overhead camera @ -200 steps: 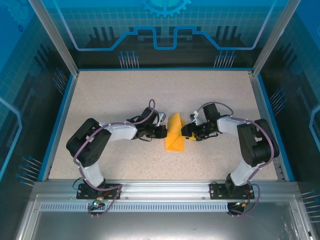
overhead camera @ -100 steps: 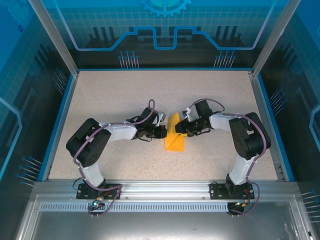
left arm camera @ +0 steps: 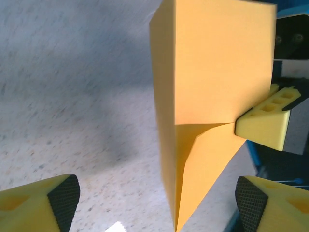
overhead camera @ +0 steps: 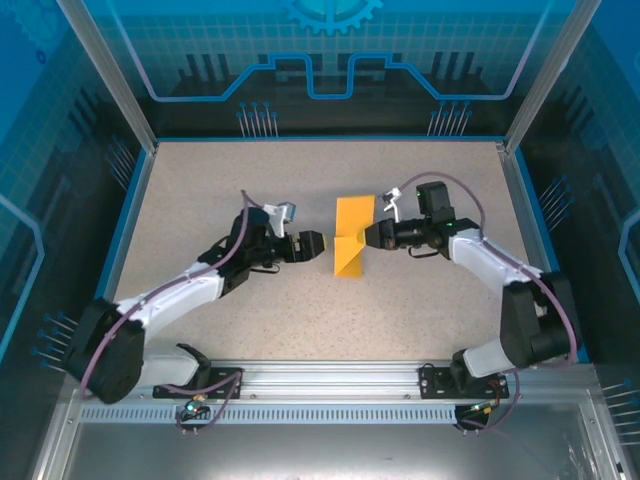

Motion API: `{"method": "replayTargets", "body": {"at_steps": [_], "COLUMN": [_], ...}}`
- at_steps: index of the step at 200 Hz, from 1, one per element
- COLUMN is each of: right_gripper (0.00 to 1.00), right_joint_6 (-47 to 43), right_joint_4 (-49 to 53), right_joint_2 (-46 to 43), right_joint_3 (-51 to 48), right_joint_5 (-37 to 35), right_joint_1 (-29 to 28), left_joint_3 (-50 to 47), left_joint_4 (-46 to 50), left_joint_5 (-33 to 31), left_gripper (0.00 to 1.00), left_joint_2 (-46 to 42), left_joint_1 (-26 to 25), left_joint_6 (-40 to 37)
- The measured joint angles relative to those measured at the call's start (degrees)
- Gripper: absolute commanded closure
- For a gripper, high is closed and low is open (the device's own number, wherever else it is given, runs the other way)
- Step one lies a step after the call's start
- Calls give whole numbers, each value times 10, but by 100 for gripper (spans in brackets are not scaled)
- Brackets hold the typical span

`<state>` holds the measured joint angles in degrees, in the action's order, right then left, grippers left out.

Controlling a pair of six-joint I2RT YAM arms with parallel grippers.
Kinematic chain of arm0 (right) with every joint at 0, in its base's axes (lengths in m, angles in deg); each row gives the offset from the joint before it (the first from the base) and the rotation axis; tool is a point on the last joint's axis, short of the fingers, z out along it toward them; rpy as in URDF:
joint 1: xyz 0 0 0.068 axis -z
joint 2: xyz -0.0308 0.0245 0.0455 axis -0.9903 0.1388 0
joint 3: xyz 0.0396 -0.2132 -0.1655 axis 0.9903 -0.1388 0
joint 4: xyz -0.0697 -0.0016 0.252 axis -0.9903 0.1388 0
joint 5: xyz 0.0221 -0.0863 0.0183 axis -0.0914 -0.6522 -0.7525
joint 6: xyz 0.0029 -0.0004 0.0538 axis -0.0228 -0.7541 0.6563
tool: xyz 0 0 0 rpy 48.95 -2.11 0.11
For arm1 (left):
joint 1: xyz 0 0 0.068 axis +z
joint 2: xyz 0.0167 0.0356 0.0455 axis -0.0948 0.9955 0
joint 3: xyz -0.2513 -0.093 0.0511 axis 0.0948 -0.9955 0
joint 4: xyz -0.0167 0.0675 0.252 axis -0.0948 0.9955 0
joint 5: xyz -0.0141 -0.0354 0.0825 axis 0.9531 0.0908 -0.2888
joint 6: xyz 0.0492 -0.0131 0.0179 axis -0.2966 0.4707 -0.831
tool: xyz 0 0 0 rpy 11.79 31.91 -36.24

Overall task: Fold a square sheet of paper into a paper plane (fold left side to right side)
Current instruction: Turn over the paper at the center of the table.

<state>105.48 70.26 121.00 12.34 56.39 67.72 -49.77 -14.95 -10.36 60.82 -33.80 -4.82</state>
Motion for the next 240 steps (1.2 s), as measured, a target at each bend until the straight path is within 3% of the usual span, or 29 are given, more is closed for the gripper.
{"method": "replayTargets", "body": {"at_steps": [32, 91, 109, 173, 188, 217, 240], "right_gripper": [89, 87, 86, 81, 75, 58, 43], "right_joint_6": [-11, 29, 57, 113, 117, 99, 52], "right_joint_4": [20, 0, -27, -82, -84, -55, 29], "right_joint_2": [-37, -54, -57, -80, -84, -93, -116], "right_joint_3": [57, 92, 92, 81, 75, 68, 69], "right_joint_5": [52, 90, 94, 99, 99, 86, 36], "right_joint_1": [-1, -39, -45, -48, -48, -43, -17], "left_joint_3": [-9, -16, -16, -15, -15, -15, -7], "left_joint_4": [-68, -211, -236, -270, -269, -246, -147], "left_joint_5": [58, 130, 141, 149, 149, 138, 90], "left_gripper": [5, 21, 29, 75, 85, 95, 100], "left_joint_2": [-51, -54, -48, -34, -36, -54, -90], "left_joint_1": [7, 0, -11, -25, -27, -30, -45], "left_joint_6": [59, 154, 167, 194, 195, 187, 135]}}
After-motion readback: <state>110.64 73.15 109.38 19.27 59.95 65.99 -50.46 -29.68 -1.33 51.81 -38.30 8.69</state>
